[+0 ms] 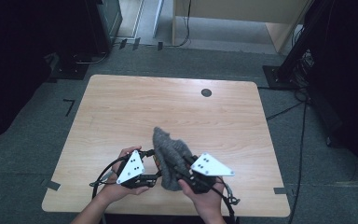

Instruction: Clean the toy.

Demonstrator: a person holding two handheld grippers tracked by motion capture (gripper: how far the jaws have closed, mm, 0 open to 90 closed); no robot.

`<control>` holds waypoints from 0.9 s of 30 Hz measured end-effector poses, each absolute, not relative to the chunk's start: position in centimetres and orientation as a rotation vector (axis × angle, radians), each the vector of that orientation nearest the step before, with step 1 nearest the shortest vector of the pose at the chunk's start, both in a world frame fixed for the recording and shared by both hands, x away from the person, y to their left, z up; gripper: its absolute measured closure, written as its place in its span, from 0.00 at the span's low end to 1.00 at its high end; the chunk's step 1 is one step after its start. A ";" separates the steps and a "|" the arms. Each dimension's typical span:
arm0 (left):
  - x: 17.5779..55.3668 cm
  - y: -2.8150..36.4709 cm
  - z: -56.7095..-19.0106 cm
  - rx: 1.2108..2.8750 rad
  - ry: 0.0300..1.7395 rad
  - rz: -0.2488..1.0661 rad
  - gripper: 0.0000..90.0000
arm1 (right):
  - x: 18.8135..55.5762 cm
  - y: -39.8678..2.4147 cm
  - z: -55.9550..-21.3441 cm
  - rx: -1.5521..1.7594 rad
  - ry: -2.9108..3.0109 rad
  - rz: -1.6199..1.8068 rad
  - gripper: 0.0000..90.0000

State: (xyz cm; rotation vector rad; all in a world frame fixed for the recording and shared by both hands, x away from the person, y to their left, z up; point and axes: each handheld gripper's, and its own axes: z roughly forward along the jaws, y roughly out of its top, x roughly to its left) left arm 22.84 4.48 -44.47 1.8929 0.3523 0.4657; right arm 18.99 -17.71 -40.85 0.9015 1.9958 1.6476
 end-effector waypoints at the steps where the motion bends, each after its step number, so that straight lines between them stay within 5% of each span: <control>1: 22.7 4.5 -44.4 1.893 0.348 0.477 0.39 | 18.9 -17.3 -41.0 0.878 2.005 1.607 0.76; 10: 22.8 4.9 -44.0 1.873 0.357 0.481 0.39 | 20.2 -20.4 -40.8 1.056 1.920 1.542 0.76; 18: 22.5 4.8 -43.7 1.866 0.343 0.476 0.39 | 18.9 -17.6 -40.4 0.808 2.019 1.579 0.75; 27: 22.7 5.4 -43.5 1.837 0.336 0.457 0.39 | 20.8 -21.9 -40.7 1.062 1.890 1.510 0.75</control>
